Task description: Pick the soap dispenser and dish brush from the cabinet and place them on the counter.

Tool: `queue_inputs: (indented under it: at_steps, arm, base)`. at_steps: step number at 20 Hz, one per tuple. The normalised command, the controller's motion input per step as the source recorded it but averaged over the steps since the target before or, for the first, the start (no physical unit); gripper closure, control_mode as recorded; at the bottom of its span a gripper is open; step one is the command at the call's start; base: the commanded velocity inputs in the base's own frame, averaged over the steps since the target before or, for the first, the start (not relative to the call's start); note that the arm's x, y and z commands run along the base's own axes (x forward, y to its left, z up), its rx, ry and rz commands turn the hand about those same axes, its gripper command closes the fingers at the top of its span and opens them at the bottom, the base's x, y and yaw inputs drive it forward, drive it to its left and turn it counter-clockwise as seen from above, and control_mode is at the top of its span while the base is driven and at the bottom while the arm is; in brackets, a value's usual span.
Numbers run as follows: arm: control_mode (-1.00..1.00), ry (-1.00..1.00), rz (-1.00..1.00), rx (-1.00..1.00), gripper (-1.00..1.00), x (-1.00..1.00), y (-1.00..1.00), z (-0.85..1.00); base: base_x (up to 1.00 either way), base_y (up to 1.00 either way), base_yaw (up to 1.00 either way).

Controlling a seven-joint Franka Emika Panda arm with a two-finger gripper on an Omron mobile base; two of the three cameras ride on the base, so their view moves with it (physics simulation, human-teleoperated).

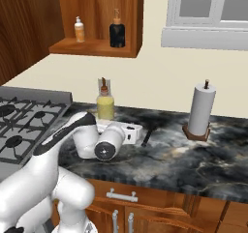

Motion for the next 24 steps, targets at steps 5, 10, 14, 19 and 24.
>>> queue_inputs:
  at_steps: [5,10,14,19,24]
  arm:
    - [-1.0,0.22,0.19,0.0,-1.0,-0.56,-0.12,0.45]
    - [-1.0,0.21,0.18,0.0,-1.0,-0.61,-0.16,0.48]
    - [-1.0,0.24,0.16,0.0,-1.0,-0.56,-0.09,0.4]
    - [-1.0,0.08,0.08,0.0,-1.0,-0.51,0.14,0.08]
    - [-1.0,-0.04,0.02,-0.02,-1.0,-0.34,0.6,-0.04]
  base:
    - [0.0,0.0,0.0]
    - [0.0,0.0,0.0]
    - [0.0,0.0,0.0]
    - [0.0,0.0,0.0]
    - [0.0,0.0,0.0]
